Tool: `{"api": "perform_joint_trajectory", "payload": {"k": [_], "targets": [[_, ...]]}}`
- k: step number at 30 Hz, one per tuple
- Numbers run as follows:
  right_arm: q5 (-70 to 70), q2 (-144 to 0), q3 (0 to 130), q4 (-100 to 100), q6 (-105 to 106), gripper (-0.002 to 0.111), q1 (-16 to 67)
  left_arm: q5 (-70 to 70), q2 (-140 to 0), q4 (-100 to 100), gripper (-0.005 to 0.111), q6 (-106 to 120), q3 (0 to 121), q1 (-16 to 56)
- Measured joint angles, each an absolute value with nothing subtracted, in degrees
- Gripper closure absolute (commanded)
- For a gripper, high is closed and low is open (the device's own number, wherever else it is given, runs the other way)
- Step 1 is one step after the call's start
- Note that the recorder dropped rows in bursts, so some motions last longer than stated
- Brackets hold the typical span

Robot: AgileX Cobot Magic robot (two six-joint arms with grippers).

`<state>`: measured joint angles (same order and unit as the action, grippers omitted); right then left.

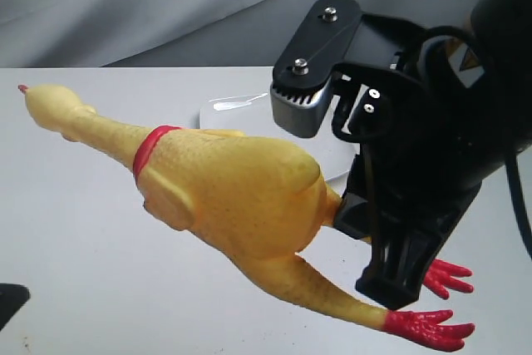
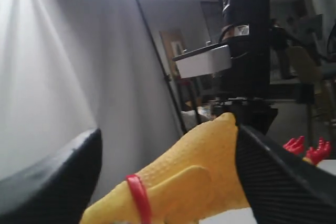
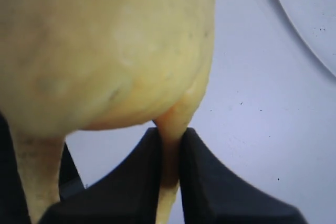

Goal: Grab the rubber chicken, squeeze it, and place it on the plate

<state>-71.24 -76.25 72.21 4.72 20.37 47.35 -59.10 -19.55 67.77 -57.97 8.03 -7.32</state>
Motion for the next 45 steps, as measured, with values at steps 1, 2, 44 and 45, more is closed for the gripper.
{"api": "perform_joint_trajectory", "payload": {"k": [1,2,44,45], "targets": [[-71.24,-76.25,72.21,5.01,20.37,0.108,47.35,-60.53,-21.71,69.97,0.032,-59.9,10.16,-7.32],[-71.24,-76.25,72.21,5.01,20.37,0.108,47.35,-61.97,-23.92,72.19,0.033,-61.48,12.03,-7.32],[-71.63,-76.25,72.18,10.16,22.09,0.108,47.35,-21.51,-47.09,94.29,0.053,-26.56,25.98,31.33],[-71.74,-76.25,72.18,10.38,22.39,0.108,47.35,-21.33,-47.69,94.16,0.061,-26.19,25.98,31.42]]}}
